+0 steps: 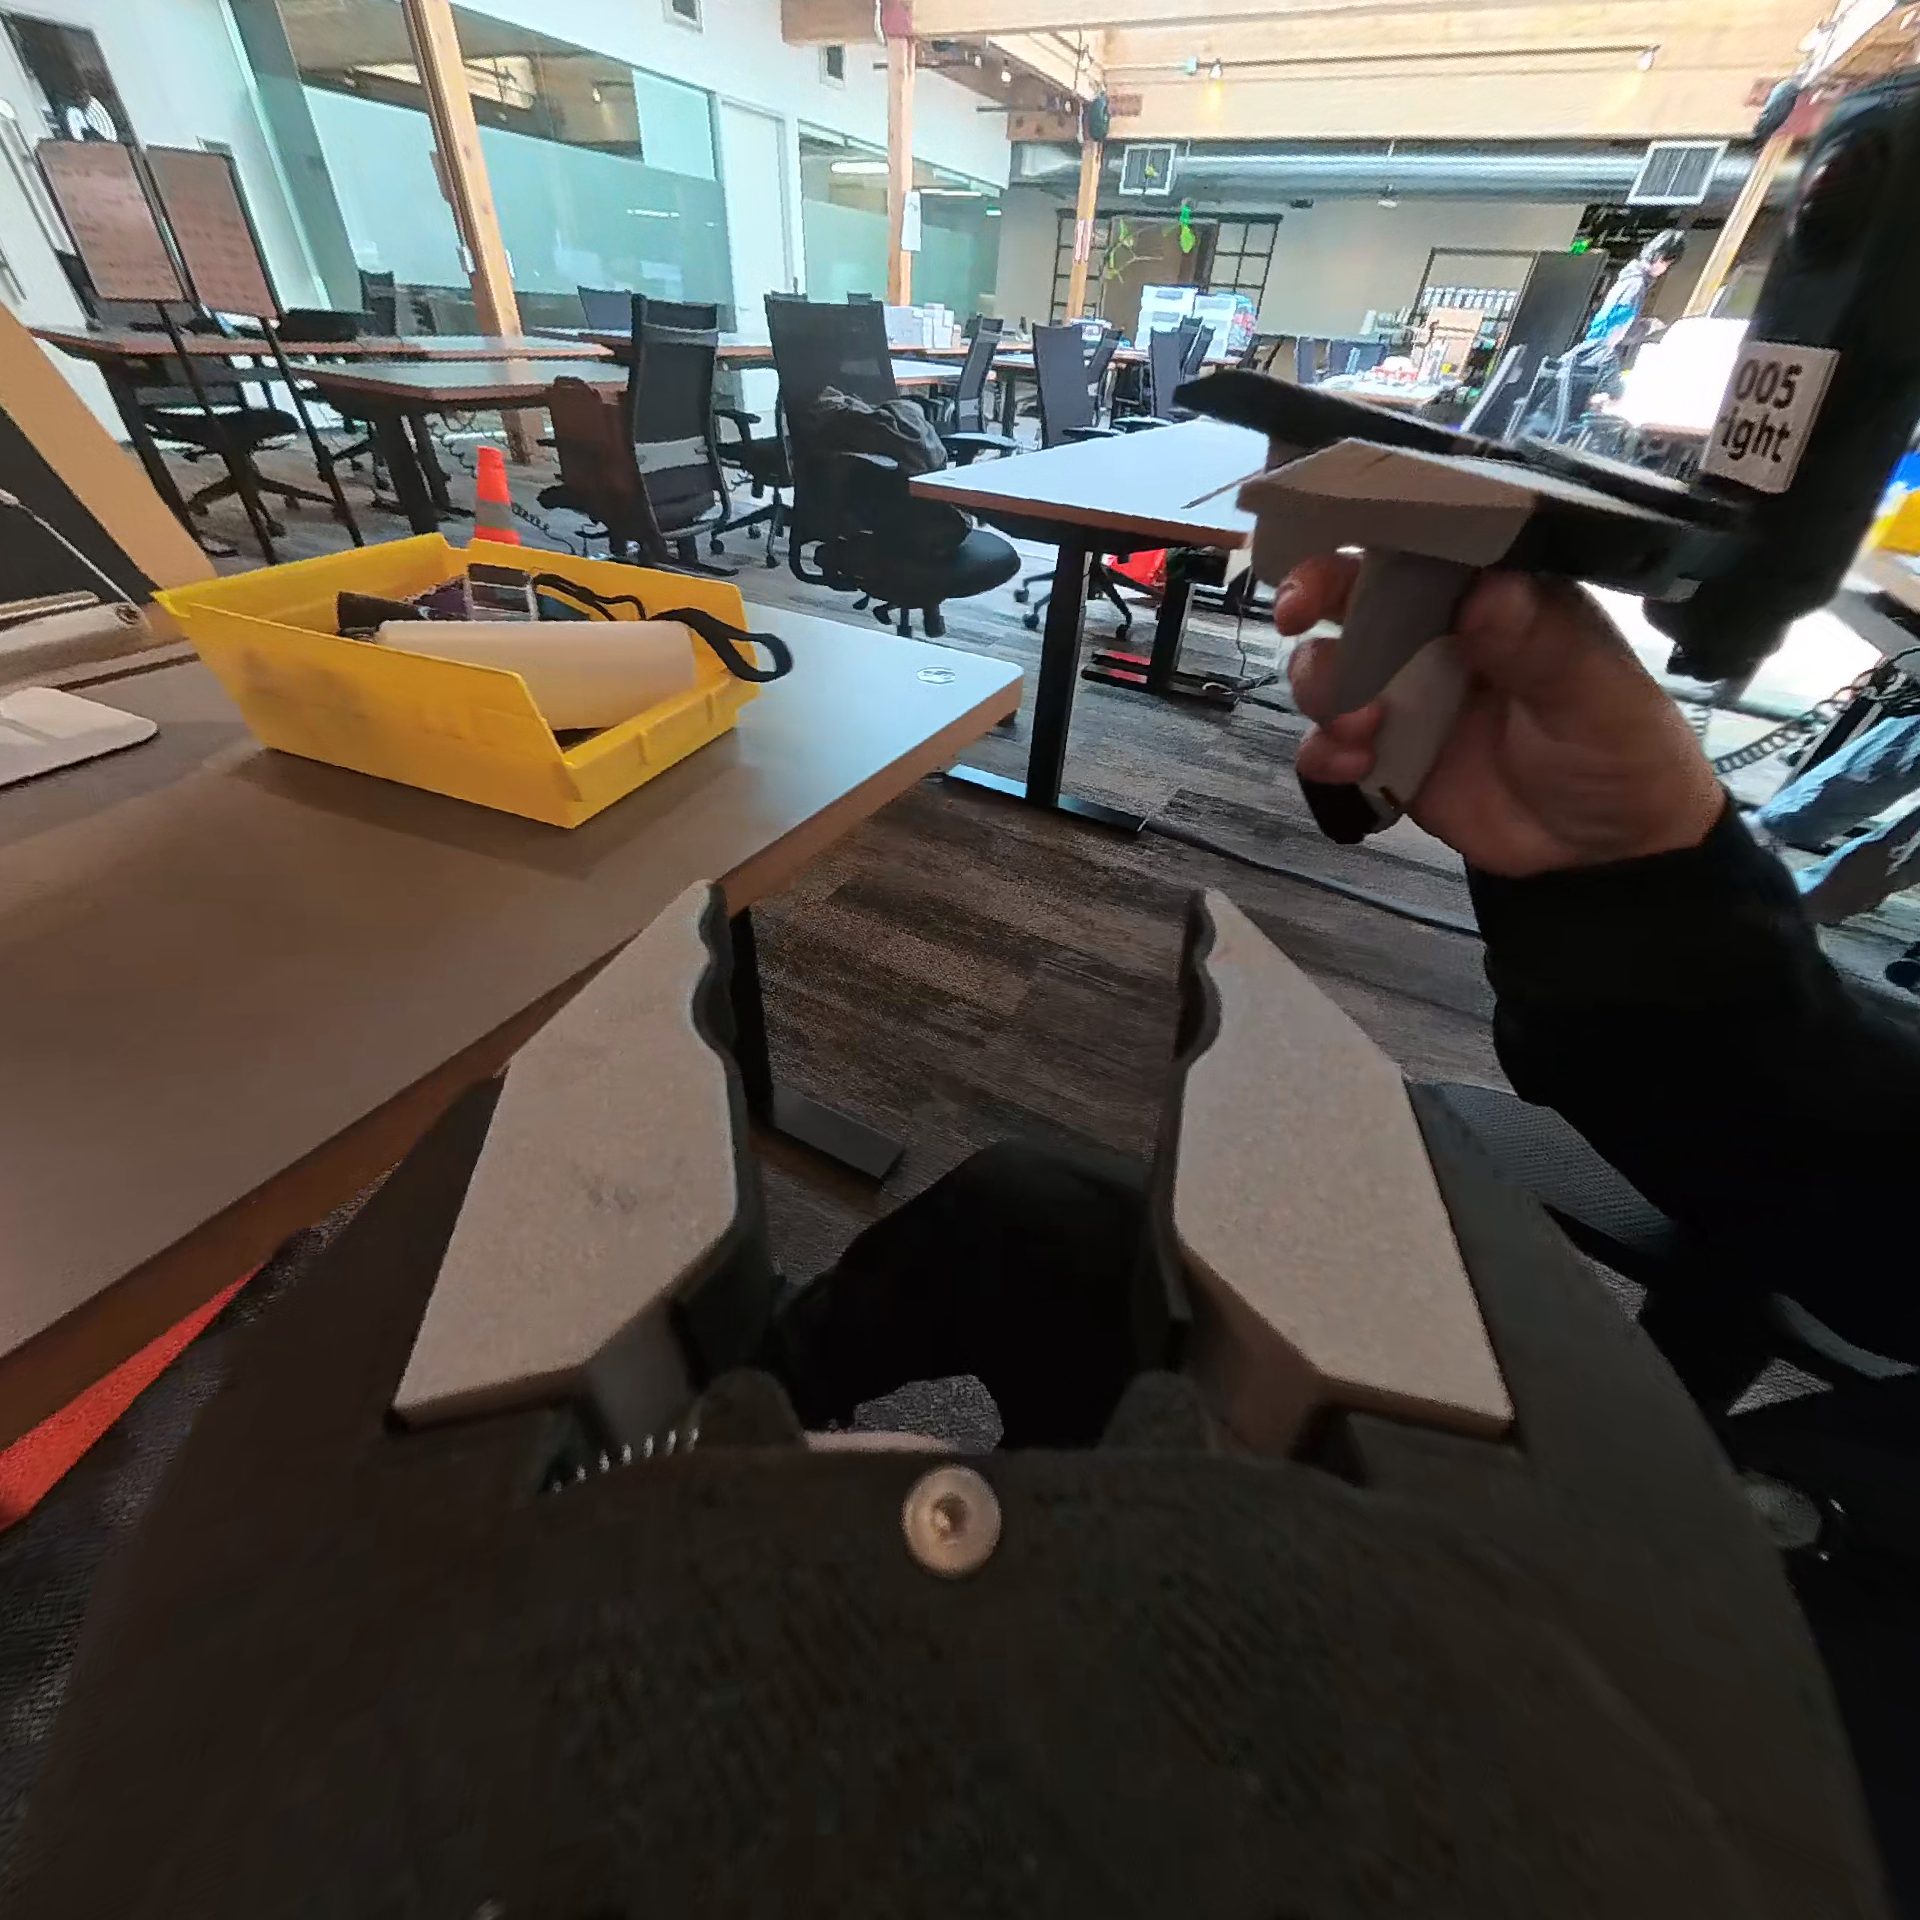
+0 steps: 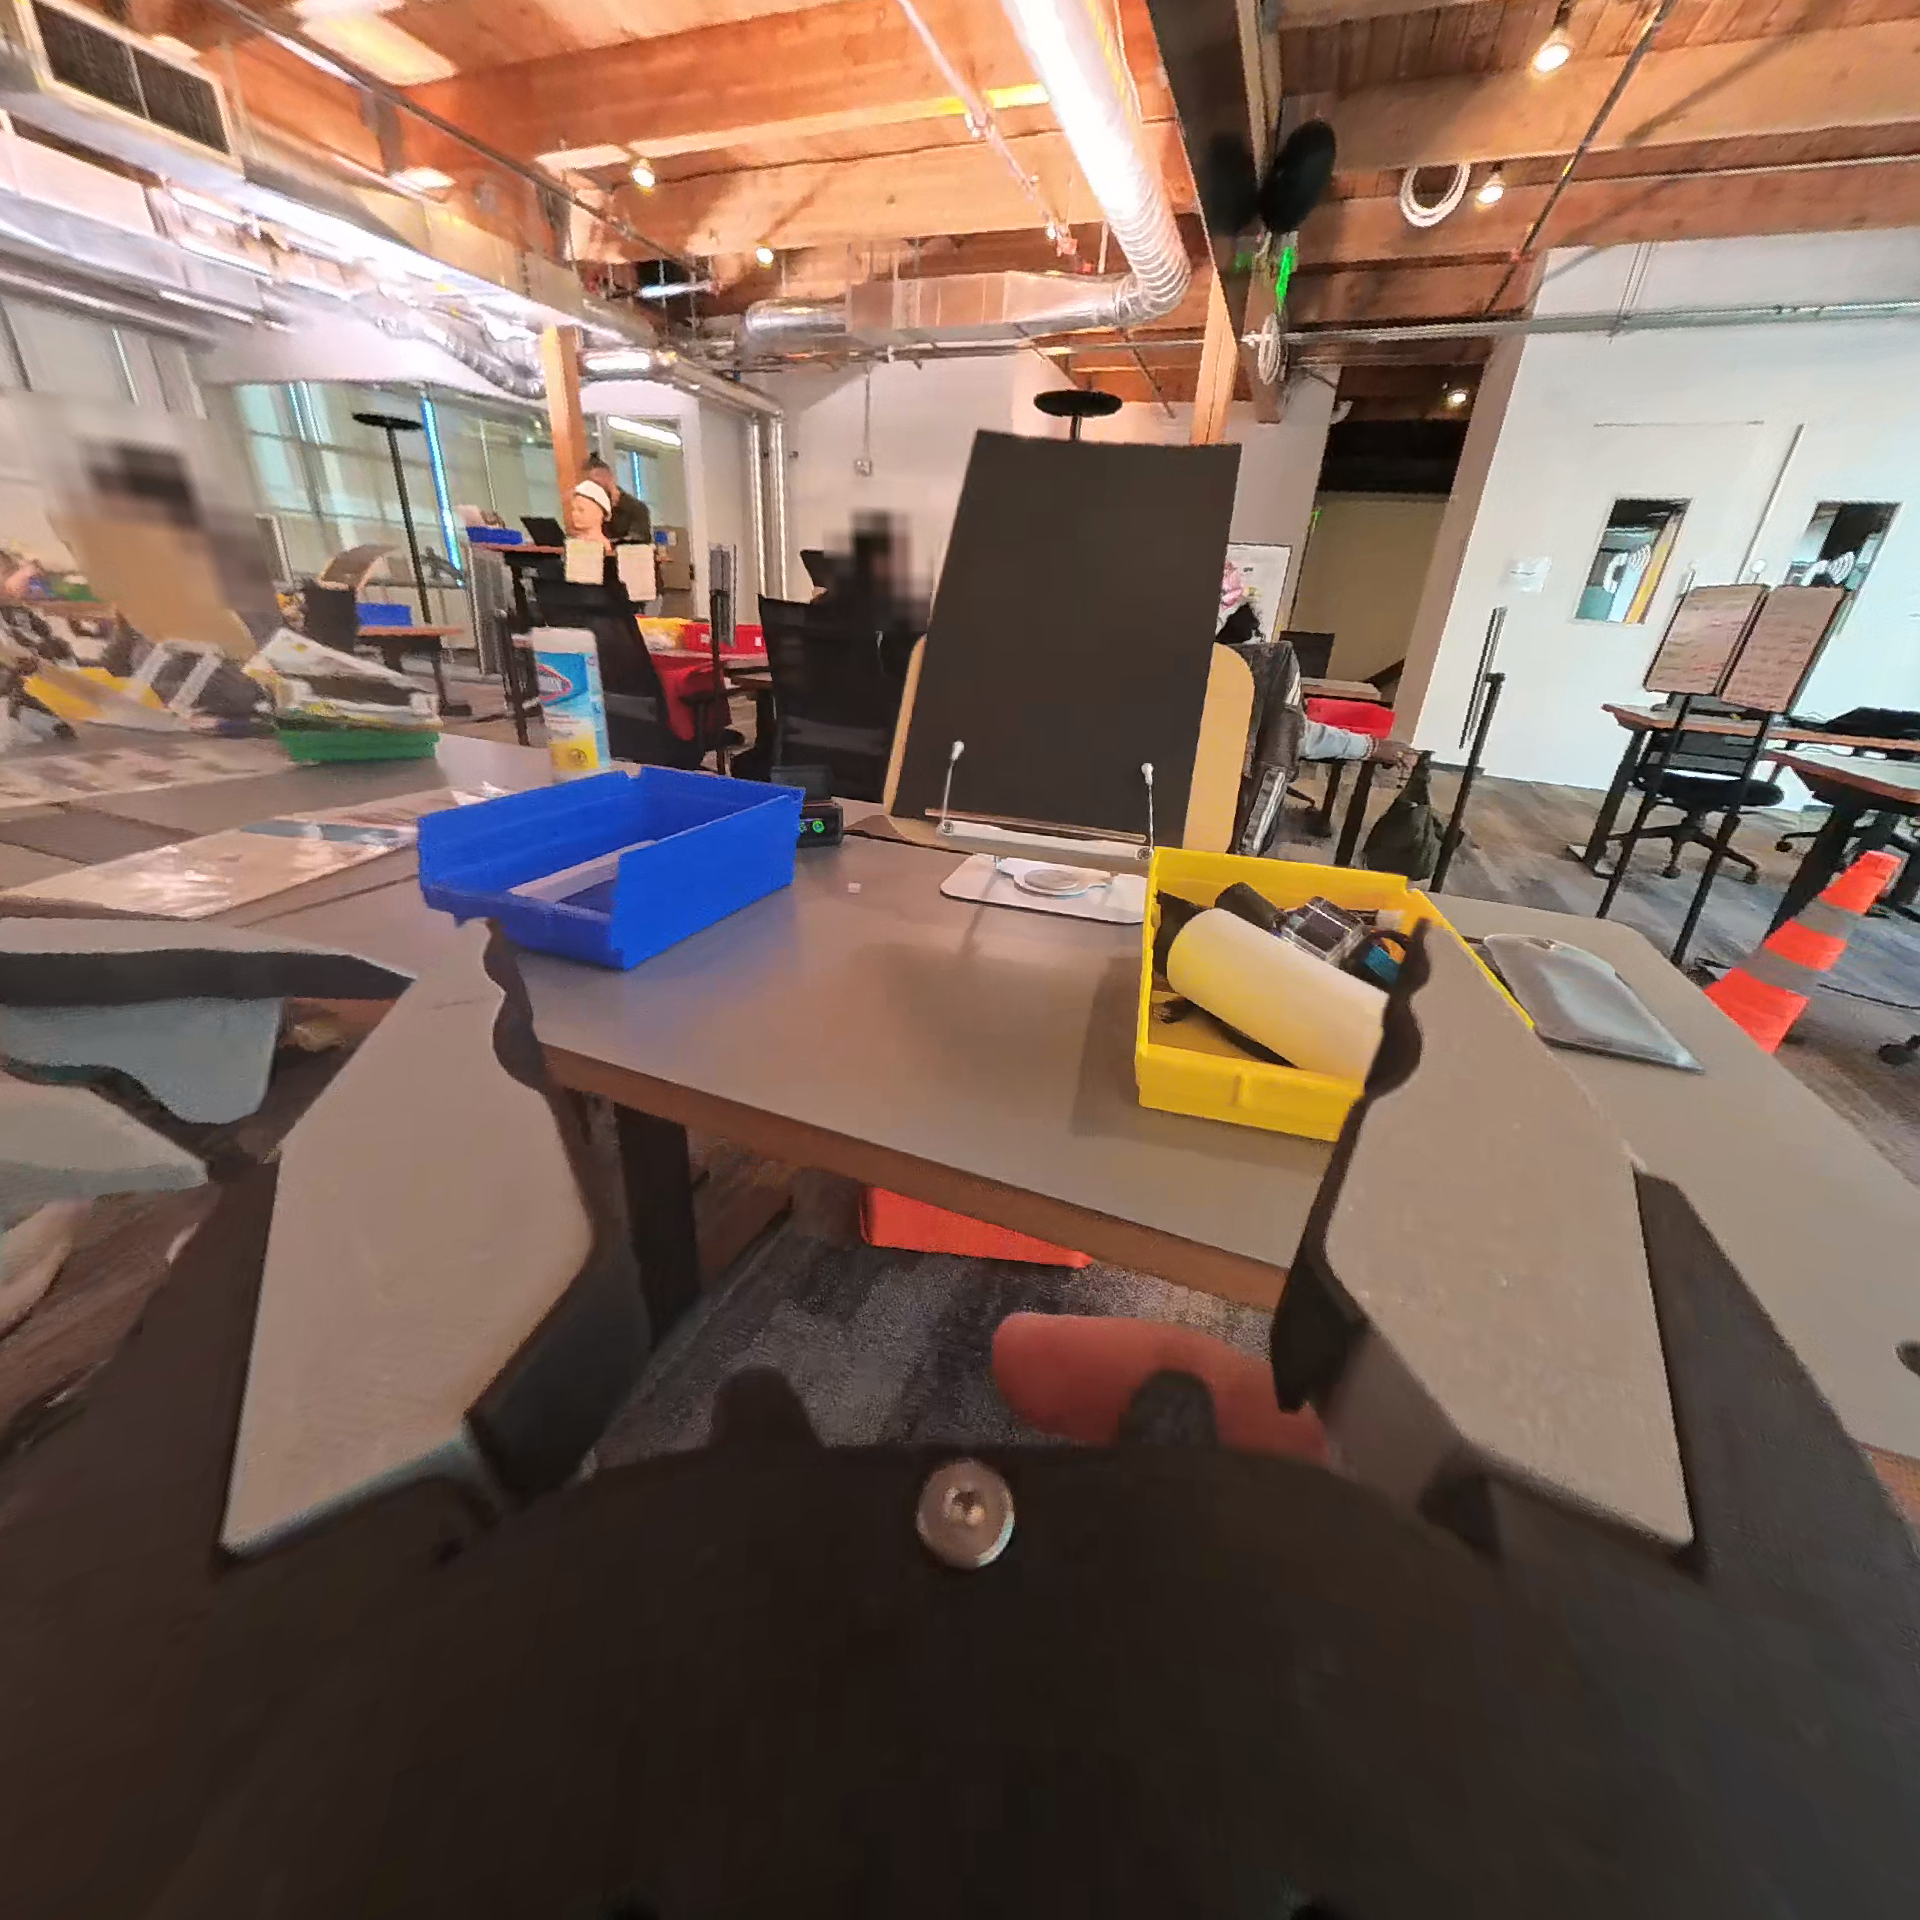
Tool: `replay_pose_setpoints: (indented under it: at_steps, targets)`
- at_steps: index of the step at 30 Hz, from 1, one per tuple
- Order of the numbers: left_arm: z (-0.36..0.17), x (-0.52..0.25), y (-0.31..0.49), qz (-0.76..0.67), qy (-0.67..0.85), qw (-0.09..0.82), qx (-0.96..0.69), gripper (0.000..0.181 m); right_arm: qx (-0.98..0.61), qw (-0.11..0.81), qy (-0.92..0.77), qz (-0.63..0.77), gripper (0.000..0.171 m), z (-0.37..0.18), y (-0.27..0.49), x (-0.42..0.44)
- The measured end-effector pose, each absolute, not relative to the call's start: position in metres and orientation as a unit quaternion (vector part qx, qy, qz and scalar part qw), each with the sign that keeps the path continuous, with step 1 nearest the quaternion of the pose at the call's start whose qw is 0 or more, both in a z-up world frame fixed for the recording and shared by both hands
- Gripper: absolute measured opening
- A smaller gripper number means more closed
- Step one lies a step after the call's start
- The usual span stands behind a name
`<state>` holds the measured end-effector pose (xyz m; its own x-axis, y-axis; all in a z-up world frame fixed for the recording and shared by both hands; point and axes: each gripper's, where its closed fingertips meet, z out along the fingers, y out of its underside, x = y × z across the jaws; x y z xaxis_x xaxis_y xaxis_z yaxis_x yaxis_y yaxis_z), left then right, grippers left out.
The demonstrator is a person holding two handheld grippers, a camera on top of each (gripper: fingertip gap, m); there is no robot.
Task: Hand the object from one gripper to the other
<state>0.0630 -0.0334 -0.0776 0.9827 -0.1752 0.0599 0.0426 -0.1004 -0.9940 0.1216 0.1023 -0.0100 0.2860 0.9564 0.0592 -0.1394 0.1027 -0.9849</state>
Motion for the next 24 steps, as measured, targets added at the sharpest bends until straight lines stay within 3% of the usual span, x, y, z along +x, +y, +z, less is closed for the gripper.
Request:
replay_pose_setpoints:
  at_steps: [12, 24]
  targets:
    - [-0.059, 0.112, -0.071, -0.076, 0.077, 0.690, -0.715, 0.084, -0.483, 0.652, -0.358, 0.462, 0.153, 0.022, 0.060, 0.188]
    - [-0.068, 0.098, -0.063, -0.068, 0.070, 0.684, -0.723, 0.084, -0.483, 0.665, -0.338, 0.458, 0.153, 0.026, 0.072, 0.194]
